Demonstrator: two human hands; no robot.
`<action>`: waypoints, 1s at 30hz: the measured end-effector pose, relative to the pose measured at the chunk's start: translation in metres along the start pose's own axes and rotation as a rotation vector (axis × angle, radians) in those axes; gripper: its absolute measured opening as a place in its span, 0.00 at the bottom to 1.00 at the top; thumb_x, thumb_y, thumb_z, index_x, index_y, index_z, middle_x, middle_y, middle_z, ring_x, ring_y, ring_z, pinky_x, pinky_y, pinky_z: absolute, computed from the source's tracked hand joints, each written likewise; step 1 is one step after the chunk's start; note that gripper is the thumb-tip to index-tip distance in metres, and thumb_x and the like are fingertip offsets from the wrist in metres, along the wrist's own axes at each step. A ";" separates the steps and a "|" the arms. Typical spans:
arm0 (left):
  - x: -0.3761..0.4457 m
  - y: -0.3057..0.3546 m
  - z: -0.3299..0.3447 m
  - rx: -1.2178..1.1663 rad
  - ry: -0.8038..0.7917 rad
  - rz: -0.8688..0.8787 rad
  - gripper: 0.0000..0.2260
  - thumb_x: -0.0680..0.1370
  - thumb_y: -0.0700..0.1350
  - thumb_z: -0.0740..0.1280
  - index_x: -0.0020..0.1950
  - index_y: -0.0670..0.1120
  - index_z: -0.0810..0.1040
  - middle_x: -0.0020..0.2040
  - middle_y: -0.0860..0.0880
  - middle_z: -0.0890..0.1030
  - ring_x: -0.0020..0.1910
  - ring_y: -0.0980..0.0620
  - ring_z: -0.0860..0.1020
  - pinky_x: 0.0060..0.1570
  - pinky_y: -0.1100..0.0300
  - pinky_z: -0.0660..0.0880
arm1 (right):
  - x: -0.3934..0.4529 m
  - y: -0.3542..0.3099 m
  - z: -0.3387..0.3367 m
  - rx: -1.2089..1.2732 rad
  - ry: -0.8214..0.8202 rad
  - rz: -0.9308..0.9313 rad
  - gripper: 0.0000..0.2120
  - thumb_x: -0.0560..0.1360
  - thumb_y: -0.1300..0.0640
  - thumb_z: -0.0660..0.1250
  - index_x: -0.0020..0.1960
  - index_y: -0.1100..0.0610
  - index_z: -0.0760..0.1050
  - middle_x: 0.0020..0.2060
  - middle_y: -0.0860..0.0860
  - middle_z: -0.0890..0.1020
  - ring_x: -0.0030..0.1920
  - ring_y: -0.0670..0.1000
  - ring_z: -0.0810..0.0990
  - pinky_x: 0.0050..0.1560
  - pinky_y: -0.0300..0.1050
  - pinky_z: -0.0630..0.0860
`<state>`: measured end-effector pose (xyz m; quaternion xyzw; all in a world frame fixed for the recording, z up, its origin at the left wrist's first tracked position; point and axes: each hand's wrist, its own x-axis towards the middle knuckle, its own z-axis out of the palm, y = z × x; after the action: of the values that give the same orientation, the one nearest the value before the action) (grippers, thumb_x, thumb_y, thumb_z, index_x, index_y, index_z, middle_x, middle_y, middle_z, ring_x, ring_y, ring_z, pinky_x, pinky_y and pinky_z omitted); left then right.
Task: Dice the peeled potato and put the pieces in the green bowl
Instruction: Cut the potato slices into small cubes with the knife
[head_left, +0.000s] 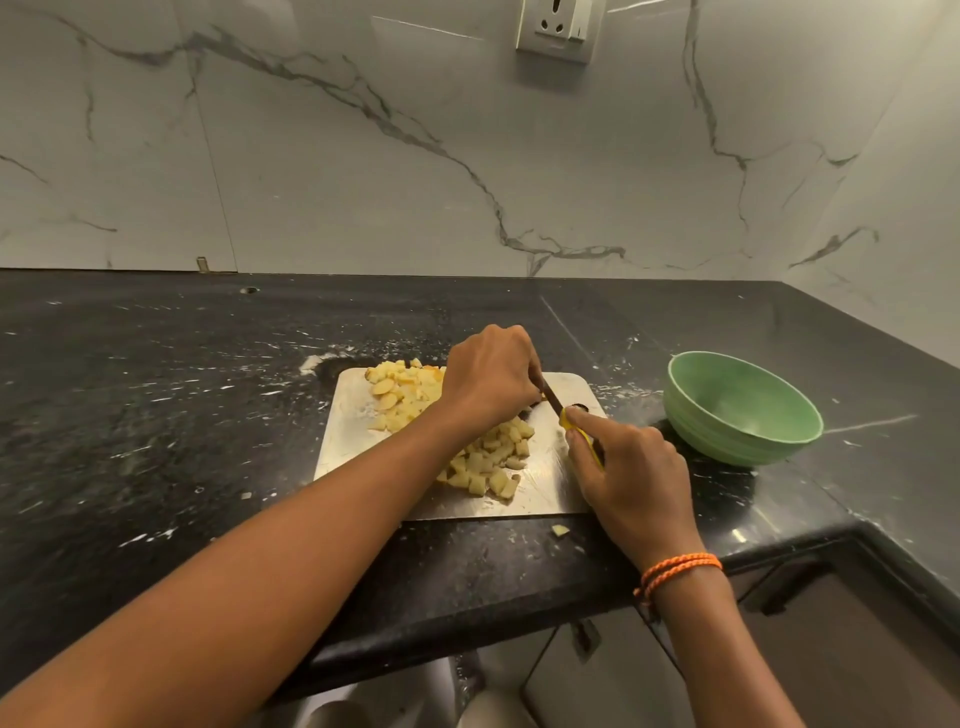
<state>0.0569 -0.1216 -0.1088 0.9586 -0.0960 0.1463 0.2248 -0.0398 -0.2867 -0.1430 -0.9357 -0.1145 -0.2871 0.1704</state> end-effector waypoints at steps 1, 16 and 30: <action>0.000 0.001 0.000 0.006 0.004 -0.002 0.05 0.76 0.48 0.80 0.51 0.52 0.90 0.42 0.52 0.87 0.40 0.51 0.84 0.43 0.53 0.84 | 0.001 0.000 0.000 0.005 -0.019 0.007 0.16 0.80 0.48 0.67 0.66 0.45 0.79 0.40 0.54 0.86 0.43 0.62 0.83 0.40 0.53 0.77; 0.005 -0.016 -0.037 -0.047 -0.198 0.122 0.05 0.74 0.46 0.81 0.45 0.55 0.89 0.41 0.58 0.86 0.43 0.58 0.84 0.47 0.53 0.83 | -0.031 0.015 -0.022 0.426 -0.014 0.116 0.13 0.78 0.52 0.71 0.63 0.46 0.82 0.26 0.44 0.76 0.26 0.47 0.69 0.28 0.46 0.68; -0.015 -0.125 -0.123 -0.017 -0.460 -0.127 0.08 0.72 0.48 0.82 0.48 0.51 0.87 0.45 0.51 0.88 0.43 0.51 0.87 0.47 0.52 0.86 | 0.009 0.008 -0.004 0.338 -0.008 0.141 0.12 0.78 0.55 0.71 0.61 0.53 0.83 0.26 0.34 0.65 0.28 0.35 0.73 0.29 0.28 0.64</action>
<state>0.0448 0.0466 -0.0581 0.9689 -0.0852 -0.0912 0.2137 -0.0321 -0.2948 -0.1370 -0.9005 -0.0959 -0.2473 0.3446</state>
